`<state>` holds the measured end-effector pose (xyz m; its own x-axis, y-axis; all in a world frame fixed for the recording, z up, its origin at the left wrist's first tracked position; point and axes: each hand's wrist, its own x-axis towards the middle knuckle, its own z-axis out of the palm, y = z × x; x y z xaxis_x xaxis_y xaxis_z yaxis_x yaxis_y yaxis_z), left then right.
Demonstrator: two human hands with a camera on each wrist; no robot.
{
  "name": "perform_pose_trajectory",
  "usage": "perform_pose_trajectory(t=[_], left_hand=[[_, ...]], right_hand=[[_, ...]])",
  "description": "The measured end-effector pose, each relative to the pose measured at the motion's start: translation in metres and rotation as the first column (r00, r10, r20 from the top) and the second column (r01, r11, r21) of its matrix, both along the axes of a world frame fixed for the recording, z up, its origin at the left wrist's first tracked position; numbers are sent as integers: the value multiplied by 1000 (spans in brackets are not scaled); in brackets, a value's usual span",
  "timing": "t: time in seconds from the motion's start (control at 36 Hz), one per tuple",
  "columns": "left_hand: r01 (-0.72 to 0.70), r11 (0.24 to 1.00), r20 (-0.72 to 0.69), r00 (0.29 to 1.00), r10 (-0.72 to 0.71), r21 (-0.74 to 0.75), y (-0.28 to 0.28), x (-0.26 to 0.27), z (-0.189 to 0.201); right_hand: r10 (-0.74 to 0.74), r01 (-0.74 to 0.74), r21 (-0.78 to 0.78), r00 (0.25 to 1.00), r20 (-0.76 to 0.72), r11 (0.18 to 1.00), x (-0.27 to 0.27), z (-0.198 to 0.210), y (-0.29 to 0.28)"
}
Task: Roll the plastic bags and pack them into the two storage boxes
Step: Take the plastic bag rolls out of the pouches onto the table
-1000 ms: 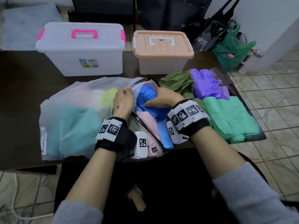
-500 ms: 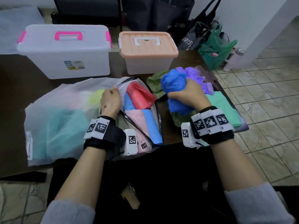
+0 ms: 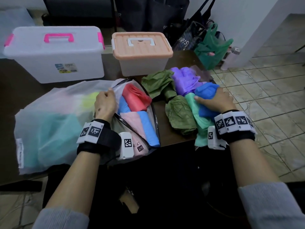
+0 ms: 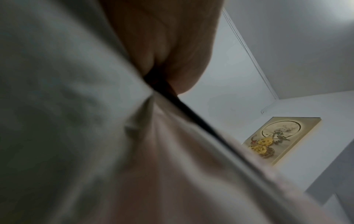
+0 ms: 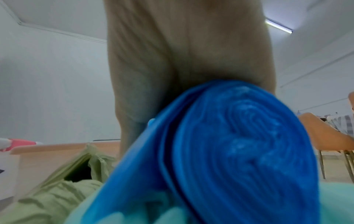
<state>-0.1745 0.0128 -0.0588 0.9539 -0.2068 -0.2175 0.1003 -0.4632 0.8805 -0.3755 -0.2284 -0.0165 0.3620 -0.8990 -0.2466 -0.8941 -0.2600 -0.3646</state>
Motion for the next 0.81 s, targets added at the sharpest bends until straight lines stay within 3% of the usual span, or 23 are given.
perform_pose_trajectory(t=[0.28, 0.39, 0.5, 0.58, 0.72, 0.75, 0.81], left_hand=[[51, 998, 89, 995, -52, 23, -11, -7, 18], [52, 998, 80, 995, -54, 23, -9, -10, 16], [37, 999, 65, 997, -38, 16, -3, -11, 10], [27, 1000, 58, 998, -27, -2, -1, -12, 11], [28, 999, 69, 997, -27, -16, 2, -15, 18], [28, 999, 71, 997, -26, -18, 2, -15, 19], [25, 1000, 78, 997, -24, -12, 4, -17, 21]], right_hand=[[70, -80, -93, 992, -109, 992, 8, 8, 8], [98, -107, -38, 977, -190, 994, 9, 1, 15], [110, -113, -8, 978, -177, 994, 9, 5, 14], [128, -139, -98, 985, -115, 985, 9, 16, 20], [249, -164, -418, 955, 158, 894, 26, 29, 50], [299, -195, -421, 934, 197, 886, 31, 30, 57], [374, -301, -279, 889, 264, 912, 40, 27, 74]])
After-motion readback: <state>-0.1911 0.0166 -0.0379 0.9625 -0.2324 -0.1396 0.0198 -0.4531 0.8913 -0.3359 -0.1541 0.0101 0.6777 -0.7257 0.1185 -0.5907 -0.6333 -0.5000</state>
